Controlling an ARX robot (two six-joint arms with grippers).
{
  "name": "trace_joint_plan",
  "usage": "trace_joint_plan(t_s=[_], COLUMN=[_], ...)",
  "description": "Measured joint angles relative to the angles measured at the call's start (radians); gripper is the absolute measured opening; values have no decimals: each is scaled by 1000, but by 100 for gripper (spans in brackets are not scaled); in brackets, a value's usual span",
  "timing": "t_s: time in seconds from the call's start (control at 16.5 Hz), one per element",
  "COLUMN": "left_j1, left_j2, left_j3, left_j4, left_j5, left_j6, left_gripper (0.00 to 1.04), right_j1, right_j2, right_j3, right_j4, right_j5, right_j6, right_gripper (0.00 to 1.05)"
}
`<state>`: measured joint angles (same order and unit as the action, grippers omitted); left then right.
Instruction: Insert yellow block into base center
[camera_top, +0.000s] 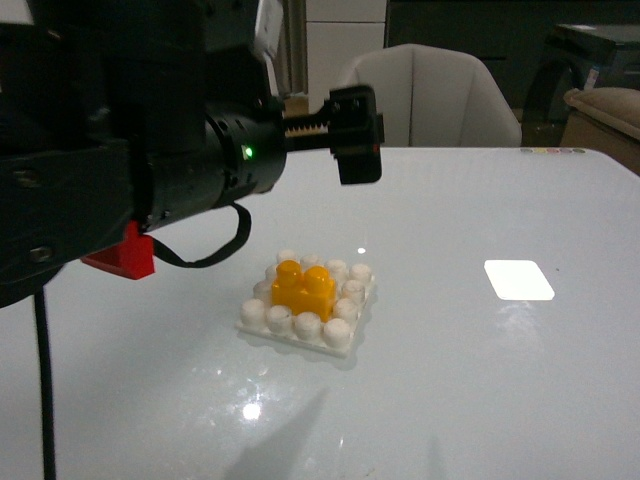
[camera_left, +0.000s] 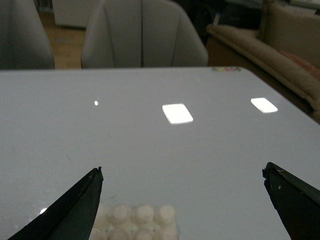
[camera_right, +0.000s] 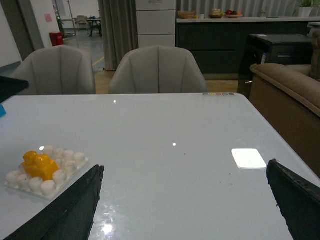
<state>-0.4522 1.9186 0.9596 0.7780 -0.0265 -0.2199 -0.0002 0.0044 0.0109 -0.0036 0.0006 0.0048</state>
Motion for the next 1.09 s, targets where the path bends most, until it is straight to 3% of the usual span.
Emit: trace_joint_plan(t_s=[0.12,0.24,0.3,0.42,0.67,1.09], left_j1=[-26,-28,27,86,195,320], left_j2=[-200,-470,-597,-694,-877,-1139], left_j3=[-201,-449,-562,-636,-782,-894], left_j4=[170,128,128,129,72,-66], left_j5=[-24,-347,-389,-368,-232,-108], left_j6=[89,178,195,200,203,206], left_gripper=[98,74,62,47,3,2], right_j1=[0,0,0,0,0,0], right_j2=[0,0,0,0,0,0], right_j3=[0,0,0,0,0,0], right_j4=[0,0,0,0,0,0], right_j5=[0,0,0,0,0,0], right_j6=[0,0,0,0,0,0], right_gripper=[98,98,98,98,98,98])
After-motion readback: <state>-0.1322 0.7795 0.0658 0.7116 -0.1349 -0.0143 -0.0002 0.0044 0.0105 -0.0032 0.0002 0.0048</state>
